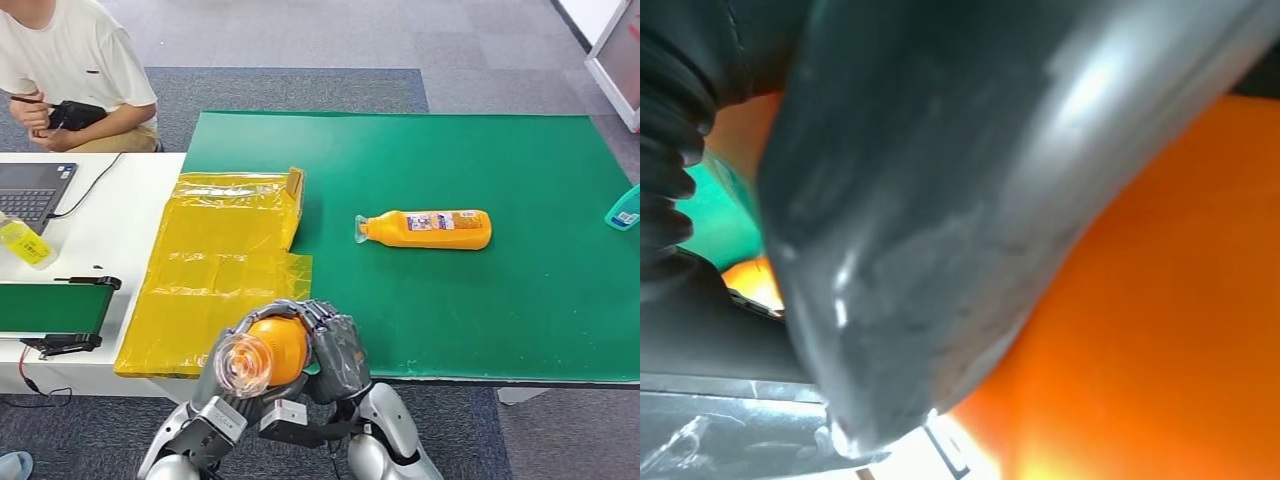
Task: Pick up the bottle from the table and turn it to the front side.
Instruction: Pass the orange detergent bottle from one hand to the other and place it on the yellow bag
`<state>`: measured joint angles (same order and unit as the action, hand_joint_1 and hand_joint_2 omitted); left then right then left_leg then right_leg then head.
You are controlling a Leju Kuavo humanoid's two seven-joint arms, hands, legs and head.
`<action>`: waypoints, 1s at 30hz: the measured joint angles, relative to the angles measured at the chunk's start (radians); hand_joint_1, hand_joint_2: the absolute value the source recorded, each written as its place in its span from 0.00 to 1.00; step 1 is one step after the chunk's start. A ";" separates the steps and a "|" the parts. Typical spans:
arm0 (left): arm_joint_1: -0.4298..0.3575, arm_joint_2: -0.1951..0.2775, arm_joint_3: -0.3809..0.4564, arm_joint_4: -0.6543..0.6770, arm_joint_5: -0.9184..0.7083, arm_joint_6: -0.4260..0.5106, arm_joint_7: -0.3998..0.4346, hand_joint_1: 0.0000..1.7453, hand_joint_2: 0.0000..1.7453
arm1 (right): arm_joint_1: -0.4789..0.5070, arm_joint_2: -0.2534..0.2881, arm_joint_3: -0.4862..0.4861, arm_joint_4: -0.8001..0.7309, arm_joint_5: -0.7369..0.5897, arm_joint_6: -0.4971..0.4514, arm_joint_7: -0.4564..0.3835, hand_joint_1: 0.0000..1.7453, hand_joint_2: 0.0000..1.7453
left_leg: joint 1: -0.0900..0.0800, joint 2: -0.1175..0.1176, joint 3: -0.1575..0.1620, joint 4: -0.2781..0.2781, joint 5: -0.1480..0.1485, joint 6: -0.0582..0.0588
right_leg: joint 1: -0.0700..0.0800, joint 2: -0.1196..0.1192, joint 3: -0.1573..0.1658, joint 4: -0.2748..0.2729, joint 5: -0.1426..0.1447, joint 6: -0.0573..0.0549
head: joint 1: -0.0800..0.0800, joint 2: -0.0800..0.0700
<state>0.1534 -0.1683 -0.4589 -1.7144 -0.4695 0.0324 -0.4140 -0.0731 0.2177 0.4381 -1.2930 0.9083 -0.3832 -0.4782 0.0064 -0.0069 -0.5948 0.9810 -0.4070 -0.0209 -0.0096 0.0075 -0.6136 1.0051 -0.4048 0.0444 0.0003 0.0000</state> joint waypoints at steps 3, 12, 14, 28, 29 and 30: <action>0.001 -0.003 0.008 0.001 -0.013 0.001 0.006 1.00 1.00 | -0.008 0.005 -0.005 0.022 0.003 0.002 0.015 0.42 1.00 | 0.000 0.000 0.000 0.000 0.000 0.000 | 0.000 0.000 0.000 0.000 0.000 0.000 | 0.000 0.000; 0.005 -0.016 0.039 0.004 -0.028 0.003 0.008 1.00 1.00 | -0.037 0.027 -0.043 0.101 -0.028 0.052 0.045 0.00 1.00 | 0.000 0.000 0.000 0.000 0.000 0.000 | 0.000 0.000 0.000 0.000 0.000 0.000 | 0.000 0.000; 0.005 -0.018 0.043 0.007 -0.019 -0.001 0.008 1.00 1.00 | -0.037 0.029 -0.052 0.104 -0.037 0.063 0.043 0.00 1.00 | 0.000 0.000 0.000 0.000 0.000 0.000 | 0.000 0.000 0.000 0.000 0.000 0.000 | 0.000 0.000; -0.002 -0.032 0.052 0.020 -0.006 -0.002 0.008 1.00 1.00 | -0.031 0.032 -0.089 0.107 -0.067 0.099 0.031 0.00 1.00 | 0.000 0.000 0.000 0.000 0.000 0.000 | 0.000 0.000 0.000 0.000 0.000 0.000 | 0.000 0.000; -0.002 -0.032 0.054 0.020 0.002 -0.004 0.008 1.00 1.00 | -0.031 0.032 -0.090 0.107 -0.068 0.101 0.029 0.00 1.00 | 0.000 0.000 0.000 0.000 0.000 0.000 | 0.000 0.000 0.000 0.000 0.000 0.000 | 0.000 0.000; -0.002 -0.033 0.055 0.020 0.012 -0.005 0.008 1.00 1.00 | -0.030 0.032 -0.092 0.107 -0.071 0.102 0.027 0.00 1.00 | 0.000 0.000 0.000 0.000 0.000 0.000 | 0.000 0.000 0.000 0.000 0.000 0.000 | 0.000 0.000</action>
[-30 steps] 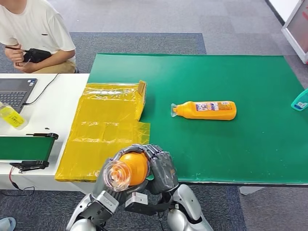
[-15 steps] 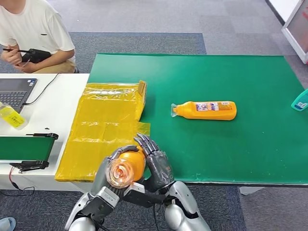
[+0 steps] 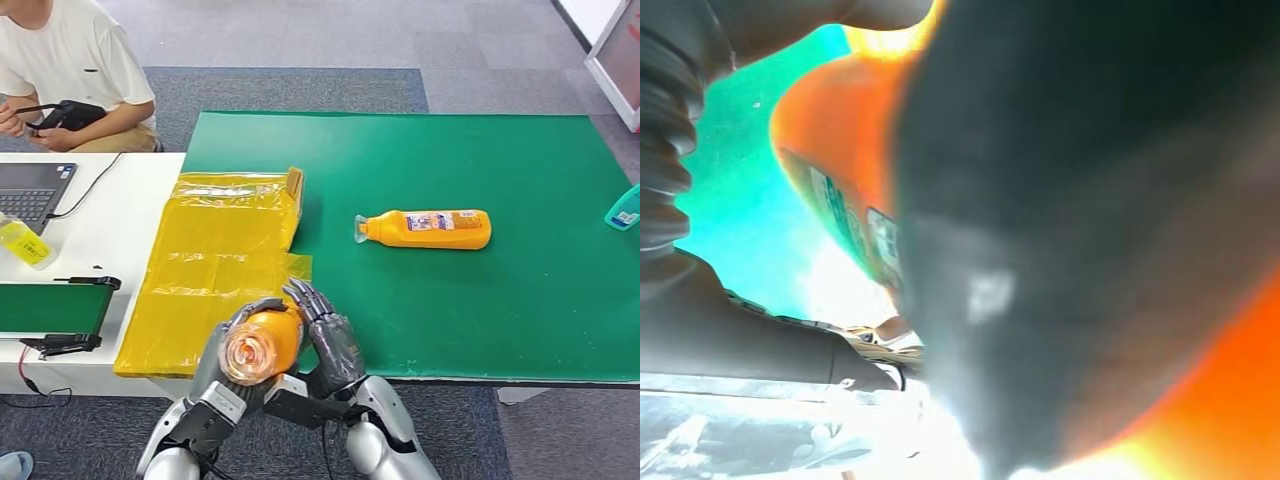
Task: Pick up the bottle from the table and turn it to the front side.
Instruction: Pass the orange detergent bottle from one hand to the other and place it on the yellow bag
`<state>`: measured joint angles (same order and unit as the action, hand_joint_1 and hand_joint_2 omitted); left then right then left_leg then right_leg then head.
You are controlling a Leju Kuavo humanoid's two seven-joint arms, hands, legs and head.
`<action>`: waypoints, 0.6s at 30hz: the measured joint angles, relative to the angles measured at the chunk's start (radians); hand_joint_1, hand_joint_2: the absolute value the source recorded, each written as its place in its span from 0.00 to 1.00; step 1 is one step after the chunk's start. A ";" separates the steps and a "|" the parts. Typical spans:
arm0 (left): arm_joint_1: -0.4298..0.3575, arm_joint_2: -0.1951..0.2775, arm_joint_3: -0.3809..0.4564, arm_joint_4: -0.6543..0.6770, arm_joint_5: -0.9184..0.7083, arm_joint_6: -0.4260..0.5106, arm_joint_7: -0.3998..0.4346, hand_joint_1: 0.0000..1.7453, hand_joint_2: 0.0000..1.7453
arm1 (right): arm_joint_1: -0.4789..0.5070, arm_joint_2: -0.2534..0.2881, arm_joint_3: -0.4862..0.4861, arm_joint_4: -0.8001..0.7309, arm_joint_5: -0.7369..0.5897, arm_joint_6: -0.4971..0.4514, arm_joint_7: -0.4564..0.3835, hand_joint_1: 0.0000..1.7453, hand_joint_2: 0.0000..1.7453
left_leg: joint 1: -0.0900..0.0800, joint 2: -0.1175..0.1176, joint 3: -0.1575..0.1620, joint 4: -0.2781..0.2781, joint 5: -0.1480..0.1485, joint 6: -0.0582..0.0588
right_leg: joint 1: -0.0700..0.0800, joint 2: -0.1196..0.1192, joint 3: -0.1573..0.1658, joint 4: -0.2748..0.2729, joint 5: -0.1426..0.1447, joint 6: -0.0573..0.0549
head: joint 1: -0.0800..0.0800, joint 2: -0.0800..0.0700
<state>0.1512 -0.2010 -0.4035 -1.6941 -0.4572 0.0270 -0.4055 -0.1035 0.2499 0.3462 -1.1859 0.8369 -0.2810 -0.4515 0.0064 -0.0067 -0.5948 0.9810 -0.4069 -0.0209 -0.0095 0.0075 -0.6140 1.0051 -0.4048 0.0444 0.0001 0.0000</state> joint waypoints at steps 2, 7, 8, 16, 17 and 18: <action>0.000 -0.004 0.008 0.000 0.011 0.006 0.000 1.00 1.00 | 0.001 0.000 -0.010 0.000 -0.015 0.007 -0.005 0.00 1.00 | 0.000 0.000 0.000 0.000 0.000 0.000 | 0.000 0.000 0.000 0.000 0.000 0.000 | 0.000 0.000; 0.004 -0.021 0.040 -0.013 -0.132 0.140 -0.001 1.00 1.00 | 0.013 -0.001 -0.075 0.001 -0.052 0.021 0.010 0.00 1.00 | 0.000 0.000 0.000 0.000 0.000 0.000 | 0.000 0.000 0.000 0.000 0.000 0.000 | 0.000 0.000; 0.006 -0.026 0.050 -0.022 -0.175 0.181 -0.001 1.00 1.00 | 0.017 -0.001 -0.093 0.000 -0.058 0.024 0.014 0.00 1.00 | 0.000 0.000 0.000 0.000 0.000 0.000 | 0.000 0.000 0.000 0.000 0.000 0.000 | 0.000 0.000; 0.017 -0.070 0.140 -0.135 -0.477 0.446 0.006 1.00 1.00 | 0.044 -0.001 -0.182 -0.034 -0.092 0.058 0.021 0.00 1.00 | 0.000 0.000 -0.001 0.000 0.000 0.000 | 0.000 0.000 0.000 0.000 0.000 0.000 | 0.000 0.000; 0.018 -0.071 0.149 -0.142 -0.513 0.467 0.015 1.00 1.00 | 0.044 -0.001 -0.186 -0.037 -0.092 0.061 0.021 0.00 1.00 | 0.000 0.000 -0.001 0.000 0.000 0.000 | 0.000 0.000 0.000 0.000 0.000 0.000 | 0.000 0.000; 0.017 -0.072 0.159 -0.146 -0.557 0.492 0.029 1.00 1.00 | 0.044 -0.001 -0.189 -0.039 -0.093 0.065 0.021 0.00 1.00 | 0.000 0.000 -0.001 0.000 0.000 0.000 | 0.000 0.000 0.000 0.000 0.000 0.000 | 0.000 0.000</action>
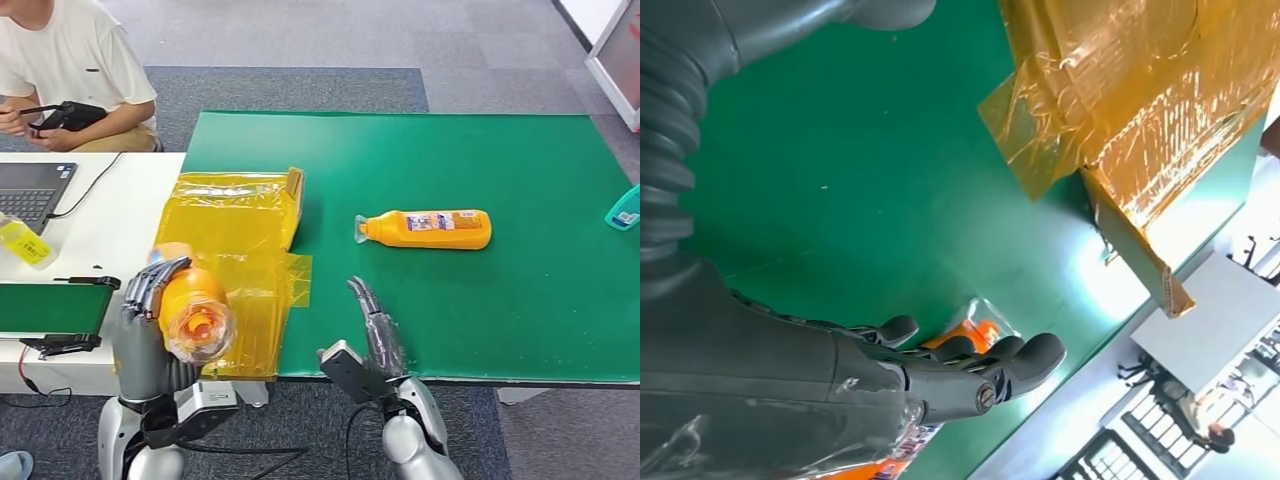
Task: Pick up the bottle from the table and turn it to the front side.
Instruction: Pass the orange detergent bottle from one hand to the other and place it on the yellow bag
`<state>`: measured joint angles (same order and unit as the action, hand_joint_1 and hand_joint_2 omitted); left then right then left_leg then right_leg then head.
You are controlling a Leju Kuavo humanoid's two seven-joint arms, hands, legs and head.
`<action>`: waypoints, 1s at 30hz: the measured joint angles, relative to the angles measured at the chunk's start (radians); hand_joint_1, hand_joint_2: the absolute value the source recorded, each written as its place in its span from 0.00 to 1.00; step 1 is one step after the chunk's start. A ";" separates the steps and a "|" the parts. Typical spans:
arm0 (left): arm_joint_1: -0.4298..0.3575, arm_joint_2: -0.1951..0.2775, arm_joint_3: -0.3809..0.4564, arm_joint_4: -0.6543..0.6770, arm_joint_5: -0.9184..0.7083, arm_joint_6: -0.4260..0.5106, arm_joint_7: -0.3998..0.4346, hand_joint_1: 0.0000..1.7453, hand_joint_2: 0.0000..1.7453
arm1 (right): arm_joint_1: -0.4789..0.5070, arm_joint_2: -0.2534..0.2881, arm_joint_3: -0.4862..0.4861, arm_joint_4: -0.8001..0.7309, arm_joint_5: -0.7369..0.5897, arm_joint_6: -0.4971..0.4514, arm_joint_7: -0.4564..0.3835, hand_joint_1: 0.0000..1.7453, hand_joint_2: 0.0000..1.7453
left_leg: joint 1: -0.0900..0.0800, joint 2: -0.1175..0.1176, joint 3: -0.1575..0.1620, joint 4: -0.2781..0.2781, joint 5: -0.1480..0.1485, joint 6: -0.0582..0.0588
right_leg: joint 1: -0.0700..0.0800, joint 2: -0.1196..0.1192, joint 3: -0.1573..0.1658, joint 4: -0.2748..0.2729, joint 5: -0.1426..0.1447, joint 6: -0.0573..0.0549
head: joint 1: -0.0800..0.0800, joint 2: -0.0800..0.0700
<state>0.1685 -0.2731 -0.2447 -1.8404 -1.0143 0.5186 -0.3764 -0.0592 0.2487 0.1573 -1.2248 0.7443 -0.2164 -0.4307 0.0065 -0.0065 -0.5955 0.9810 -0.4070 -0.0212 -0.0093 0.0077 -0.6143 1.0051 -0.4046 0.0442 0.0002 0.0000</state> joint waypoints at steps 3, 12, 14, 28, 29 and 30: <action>-0.012 -0.002 0.041 -0.004 -0.197 0.079 0.066 1.00 1.00 | -0.003 0.000 -0.003 -0.006 -0.002 0.015 0.000 0.00 1.00 | 0.000 0.000 0.000 0.000 0.000 0.000 | 0.000 0.000 0.000 0.000 0.000 0.000 | 0.000 0.000; -0.144 0.064 0.173 0.054 -0.520 0.098 0.290 1.00 1.00 | -0.032 0.002 0.002 -0.009 -0.023 0.058 -0.010 0.00 1.00 | 0.000 0.000 0.000 0.000 0.002 -0.001 | 0.000 0.000 0.000 0.000 0.001 -0.001 | 0.000 0.000; -0.203 0.144 0.168 0.101 -0.520 0.054 0.420 1.00 1.00 | -0.045 0.002 0.005 -0.007 -0.032 0.067 -0.014 0.00 1.00 | 0.001 0.000 0.000 0.000 0.004 -0.003 | 0.001 0.000 -0.002 0.001 0.002 -0.002 | 0.000 0.000; -0.677 0.555 -0.390 0.587 -0.521 -0.216 0.978 1.00 1.00 | -0.125 0.009 0.011 0.066 -0.067 0.102 -0.027 0.00 1.00 | 0.002 0.001 -0.008 0.000 0.010 -0.005 | 0.003 0.001 -0.010 0.002 0.009 -0.005 | 0.000 0.000; -0.689 0.553 -0.389 0.615 -0.521 -0.213 0.944 1.00 1.00 | -0.128 0.010 0.011 0.071 -0.068 0.103 -0.029 0.00 1.00 | 0.002 0.001 -0.008 0.000 0.010 -0.005 | 0.003 0.001 -0.010 0.002 0.009 -0.005 | 0.000 0.000; -0.698 0.547 -0.382 0.640 -0.521 -0.209 0.905 1.00 1.00 | -0.130 0.010 0.011 0.075 -0.068 0.103 -0.032 0.00 1.00 | 0.002 0.001 -0.008 0.000 0.010 -0.005 | 0.003 0.001 -0.010 0.002 0.009 -0.005 | 0.000 0.000</action>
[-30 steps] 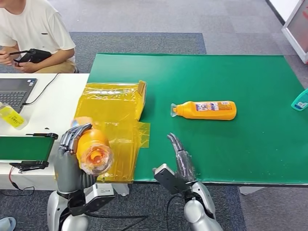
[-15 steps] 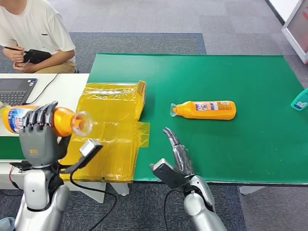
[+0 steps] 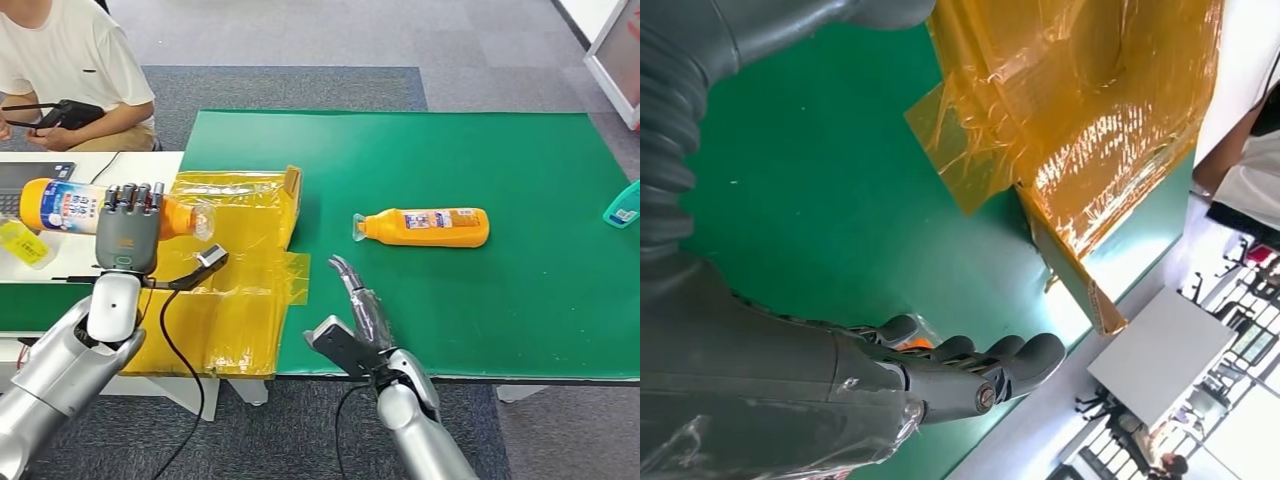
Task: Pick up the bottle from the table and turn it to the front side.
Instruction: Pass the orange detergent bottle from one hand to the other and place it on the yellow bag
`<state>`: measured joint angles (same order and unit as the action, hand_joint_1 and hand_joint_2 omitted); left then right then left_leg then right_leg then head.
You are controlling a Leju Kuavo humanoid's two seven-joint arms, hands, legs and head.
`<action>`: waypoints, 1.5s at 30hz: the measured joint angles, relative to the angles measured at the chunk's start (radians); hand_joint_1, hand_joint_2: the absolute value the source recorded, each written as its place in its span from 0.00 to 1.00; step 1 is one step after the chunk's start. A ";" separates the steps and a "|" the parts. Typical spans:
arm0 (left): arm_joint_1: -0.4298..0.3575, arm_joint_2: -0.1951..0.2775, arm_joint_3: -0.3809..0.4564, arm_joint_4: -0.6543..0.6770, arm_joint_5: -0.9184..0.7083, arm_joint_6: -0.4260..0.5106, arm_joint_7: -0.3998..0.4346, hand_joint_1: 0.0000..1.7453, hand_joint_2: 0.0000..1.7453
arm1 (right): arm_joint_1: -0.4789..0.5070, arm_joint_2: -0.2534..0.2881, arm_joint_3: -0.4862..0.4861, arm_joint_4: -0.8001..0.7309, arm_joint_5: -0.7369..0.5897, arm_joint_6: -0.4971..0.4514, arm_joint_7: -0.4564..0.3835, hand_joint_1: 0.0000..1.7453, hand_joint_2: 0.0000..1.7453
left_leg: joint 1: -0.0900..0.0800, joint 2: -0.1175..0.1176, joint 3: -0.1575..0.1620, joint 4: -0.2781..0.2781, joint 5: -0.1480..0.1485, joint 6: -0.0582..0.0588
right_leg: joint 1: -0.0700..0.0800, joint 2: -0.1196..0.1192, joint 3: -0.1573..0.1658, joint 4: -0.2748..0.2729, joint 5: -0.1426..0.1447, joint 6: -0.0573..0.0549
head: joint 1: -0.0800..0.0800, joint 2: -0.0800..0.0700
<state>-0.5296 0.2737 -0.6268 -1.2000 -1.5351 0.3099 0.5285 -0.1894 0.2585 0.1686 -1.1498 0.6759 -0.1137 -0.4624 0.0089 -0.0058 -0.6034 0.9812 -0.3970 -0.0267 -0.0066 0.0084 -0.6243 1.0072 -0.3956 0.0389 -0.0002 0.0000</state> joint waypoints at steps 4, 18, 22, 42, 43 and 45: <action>-0.021 -0.041 0.051 0.084 0.000 0.018 -0.138 1.00 1.00 | -0.003 0.003 0.000 0.014 -0.001 0.000 -0.008 0.00 1.00 | 0.000 0.000 -0.001 0.000 0.000 0.000 | 0.000 0.000 -0.001 0.000 0.000 0.000 | 0.000 0.000; -0.042 -0.253 0.224 0.327 0.000 0.086 -0.397 1.00 1.00 | -0.007 0.018 0.013 0.073 -0.014 -0.010 -0.040 0.00 1.00 | 0.000 0.000 -0.002 0.000 0.000 0.000 | 0.000 0.000 -0.001 0.000 0.000 0.000 | 0.000 0.000; -0.043 -0.298 0.267 0.378 0.000 0.087 -0.438 1.00 1.00 | -0.008 0.021 0.019 0.086 -0.017 -0.009 -0.042 0.00 1.00 | 0.000 0.000 -0.002 0.000 0.000 0.000 | 0.000 0.000 -0.001 0.000 0.000 0.000 | 0.000 0.000; -0.033 -0.416 0.410 0.566 0.003 0.078 -0.519 1.00 1.00 | 0.000 0.023 0.018 0.105 -0.195 0.144 -0.063 0.00 1.00 | 0.000 0.000 -0.002 0.000 0.000 0.000 | 0.000 0.000 -0.001 0.000 0.000 0.000 | 0.000 0.000; -0.033 -0.416 0.420 0.575 0.003 0.077 -0.520 1.00 1.00 | 0.000 0.023 0.017 0.105 -0.217 0.160 -0.063 0.00 1.00 | 0.000 0.000 -0.002 0.000 0.000 0.000 | 0.000 0.000 -0.001 0.000 0.000 0.000 | 0.000 0.000; -0.034 -0.416 0.438 0.589 0.003 0.077 -0.522 1.00 1.00 | 0.000 0.023 0.015 0.105 -0.244 0.184 -0.063 0.00 1.00 | 0.000 0.000 -0.002 0.000 0.000 0.000 | 0.000 0.000 -0.001 0.000 0.000 0.000 | 0.000 0.000</action>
<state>-0.5635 -0.1419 -0.1886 -0.6111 -1.5317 0.3868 0.0060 -0.1899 0.2815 0.1841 -1.0450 0.4317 0.0699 -0.5258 0.0090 -0.0058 -0.6052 0.9812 -0.3971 -0.0267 -0.0065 0.0084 -0.6254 1.0071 -0.3956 0.0389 0.0001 0.0000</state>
